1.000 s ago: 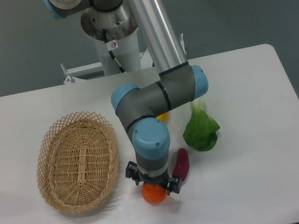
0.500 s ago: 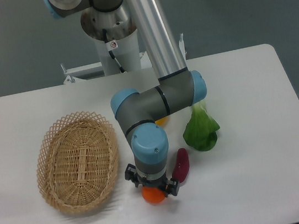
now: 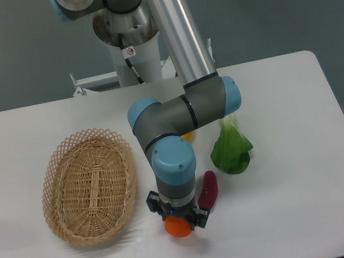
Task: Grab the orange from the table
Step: 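Close the gripper around the orange, then lift the held orange and carry it back beside the bok choy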
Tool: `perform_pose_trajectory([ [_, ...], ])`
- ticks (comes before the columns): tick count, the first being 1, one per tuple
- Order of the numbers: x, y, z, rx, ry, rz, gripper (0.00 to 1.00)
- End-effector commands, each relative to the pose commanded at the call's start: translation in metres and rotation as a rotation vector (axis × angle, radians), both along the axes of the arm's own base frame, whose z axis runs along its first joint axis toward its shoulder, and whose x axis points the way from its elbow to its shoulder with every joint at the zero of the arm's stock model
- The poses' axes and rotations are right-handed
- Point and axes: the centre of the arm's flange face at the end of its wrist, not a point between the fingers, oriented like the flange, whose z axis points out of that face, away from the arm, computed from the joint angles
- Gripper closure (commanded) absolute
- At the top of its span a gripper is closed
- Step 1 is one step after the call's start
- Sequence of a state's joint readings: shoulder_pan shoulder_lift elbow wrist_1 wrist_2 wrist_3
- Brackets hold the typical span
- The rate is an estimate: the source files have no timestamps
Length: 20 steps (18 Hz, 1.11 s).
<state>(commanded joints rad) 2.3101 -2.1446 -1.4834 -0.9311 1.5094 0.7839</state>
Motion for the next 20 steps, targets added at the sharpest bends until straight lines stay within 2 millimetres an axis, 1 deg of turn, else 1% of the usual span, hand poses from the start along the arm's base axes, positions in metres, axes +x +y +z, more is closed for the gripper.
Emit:
perform_pose_trajectory([
  [2, -0.003, -0.004, 0.007, 0.002, 0.009, 0.004, 0.32],
  [4, -0.006, -0.014, 0.024, -0.001, 0.044, 0.015, 0.32],
  [6, -0.012, -0.023, 0.034, 0.003, 0.056, 0.013, 0.32],
  [8, -0.018, -0.045, 0.049, 0.017, 0.062, 0.036, 0.32],
  [10, -0.023, -0.059, 0.060, 0.023, 0.073, 0.027, 0.33],
  [12, -0.031, -0.076, 0.070, 0.020, 0.092, 0.019, 0.34],
  [13, -0.037, -0.090, 0.077, 0.018, 0.099, 0.015, 0.37],
  [15, -0.051, -0.115, 0.076, -0.011, 0.098, -0.033, 0.37],
  [17, -0.061, -0.125, 0.075, -0.022, 0.101, -0.066, 0.37],
  [19, -0.074, -0.139, 0.073, -0.033, 0.088, -0.051, 0.37],
  [20, -0.077, -0.141, 0.084, -0.028, 0.108, -0.073, 0.36],
])
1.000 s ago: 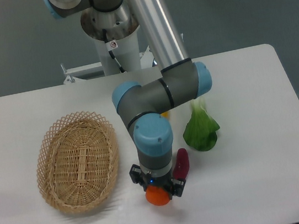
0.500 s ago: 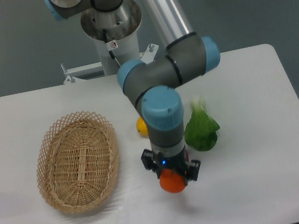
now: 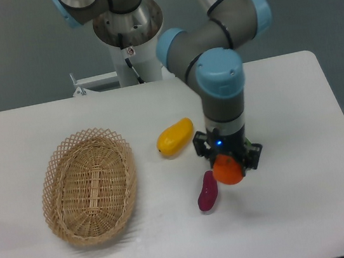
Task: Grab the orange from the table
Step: 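Lift the held orange and carry it back beside the bok choy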
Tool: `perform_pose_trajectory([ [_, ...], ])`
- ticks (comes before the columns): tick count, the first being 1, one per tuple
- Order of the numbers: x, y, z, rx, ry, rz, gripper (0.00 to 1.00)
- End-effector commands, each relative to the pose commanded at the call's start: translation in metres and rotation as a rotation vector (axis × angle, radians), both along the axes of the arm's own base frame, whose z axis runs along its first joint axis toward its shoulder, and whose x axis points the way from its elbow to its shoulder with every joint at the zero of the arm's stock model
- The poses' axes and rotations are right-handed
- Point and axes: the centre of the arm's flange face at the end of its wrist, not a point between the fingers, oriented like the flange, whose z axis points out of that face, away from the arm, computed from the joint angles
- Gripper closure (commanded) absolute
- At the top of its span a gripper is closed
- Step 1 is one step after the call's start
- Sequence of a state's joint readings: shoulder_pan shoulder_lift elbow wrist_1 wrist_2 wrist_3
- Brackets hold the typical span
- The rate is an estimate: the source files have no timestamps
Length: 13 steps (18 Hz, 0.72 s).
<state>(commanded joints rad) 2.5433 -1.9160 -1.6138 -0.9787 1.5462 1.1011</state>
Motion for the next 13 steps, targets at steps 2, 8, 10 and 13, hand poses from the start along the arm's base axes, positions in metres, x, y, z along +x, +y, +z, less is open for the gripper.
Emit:
perform_pose_trajectory([
  [2, -0.006, -0.007, -0.002, -0.007, 0.002, -0.019, 0.36],
  [8, -0.027, -0.024, 0.006, -0.007, 0.022, -0.028, 0.36],
  [10, -0.030, -0.026, 0.007, -0.007, 0.023, -0.024, 0.36],
  [13, -0.040, -0.035, 0.008, -0.007, 0.029, -0.016, 0.36],
])
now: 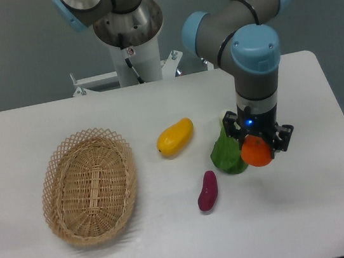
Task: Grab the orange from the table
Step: 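Lift the held orange and carry it back beside the bok choy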
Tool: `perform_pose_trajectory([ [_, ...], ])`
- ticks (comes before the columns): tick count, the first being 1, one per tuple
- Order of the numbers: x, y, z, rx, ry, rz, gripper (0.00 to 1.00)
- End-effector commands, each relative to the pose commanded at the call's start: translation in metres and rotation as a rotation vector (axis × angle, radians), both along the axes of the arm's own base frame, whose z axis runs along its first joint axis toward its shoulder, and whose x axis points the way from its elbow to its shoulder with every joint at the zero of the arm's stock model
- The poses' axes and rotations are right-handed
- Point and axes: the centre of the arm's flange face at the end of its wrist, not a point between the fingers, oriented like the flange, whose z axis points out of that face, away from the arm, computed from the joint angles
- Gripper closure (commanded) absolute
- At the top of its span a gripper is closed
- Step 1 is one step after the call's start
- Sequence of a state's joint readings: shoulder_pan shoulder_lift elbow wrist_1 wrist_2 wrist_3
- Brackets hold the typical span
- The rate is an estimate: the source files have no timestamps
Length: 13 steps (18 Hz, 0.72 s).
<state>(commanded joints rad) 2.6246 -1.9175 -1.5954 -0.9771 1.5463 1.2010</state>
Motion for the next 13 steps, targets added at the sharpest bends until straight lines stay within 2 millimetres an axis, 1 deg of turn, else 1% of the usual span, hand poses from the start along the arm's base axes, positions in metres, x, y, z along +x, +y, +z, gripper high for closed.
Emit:
perform_pose_trajectory([
  [2, -0.002, -0.002, 0.001, -0.008, 0.004, -0.036, 0.36],
  [4, -0.008, -0.010, 0.002, -0.009, 0.007, -0.030, 0.36],
  [8, -0.015, -0.017, 0.002, -0.007, 0.009, -0.017, 0.36],
  [13, -0.017, -0.019, 0.000, -0.009, 0.008, -0.020, 0.36],
])
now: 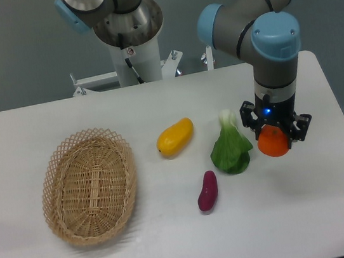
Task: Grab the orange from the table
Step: 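Lift the held orange and carry it back beside the bok choy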
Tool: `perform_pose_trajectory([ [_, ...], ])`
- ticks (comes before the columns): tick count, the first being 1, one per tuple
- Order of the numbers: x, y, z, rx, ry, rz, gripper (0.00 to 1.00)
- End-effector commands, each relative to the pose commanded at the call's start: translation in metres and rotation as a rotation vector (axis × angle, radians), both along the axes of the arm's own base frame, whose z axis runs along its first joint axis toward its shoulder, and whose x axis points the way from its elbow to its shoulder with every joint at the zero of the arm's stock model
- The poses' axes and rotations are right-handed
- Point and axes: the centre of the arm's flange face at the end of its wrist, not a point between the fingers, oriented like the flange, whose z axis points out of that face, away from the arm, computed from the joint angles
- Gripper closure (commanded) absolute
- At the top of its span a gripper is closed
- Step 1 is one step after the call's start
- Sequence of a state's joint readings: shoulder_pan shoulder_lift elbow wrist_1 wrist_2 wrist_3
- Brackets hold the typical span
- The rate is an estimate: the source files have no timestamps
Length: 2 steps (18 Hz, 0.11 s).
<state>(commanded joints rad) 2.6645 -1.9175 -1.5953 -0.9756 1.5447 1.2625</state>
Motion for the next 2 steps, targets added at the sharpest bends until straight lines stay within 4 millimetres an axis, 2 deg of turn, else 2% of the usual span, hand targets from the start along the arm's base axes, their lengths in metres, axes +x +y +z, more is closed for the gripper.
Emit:
perform_pose_trajectory([
  [2, 0.0003, -0.0002, -0.0007, -0.001, -0.001, 0.000, 0.36],
])
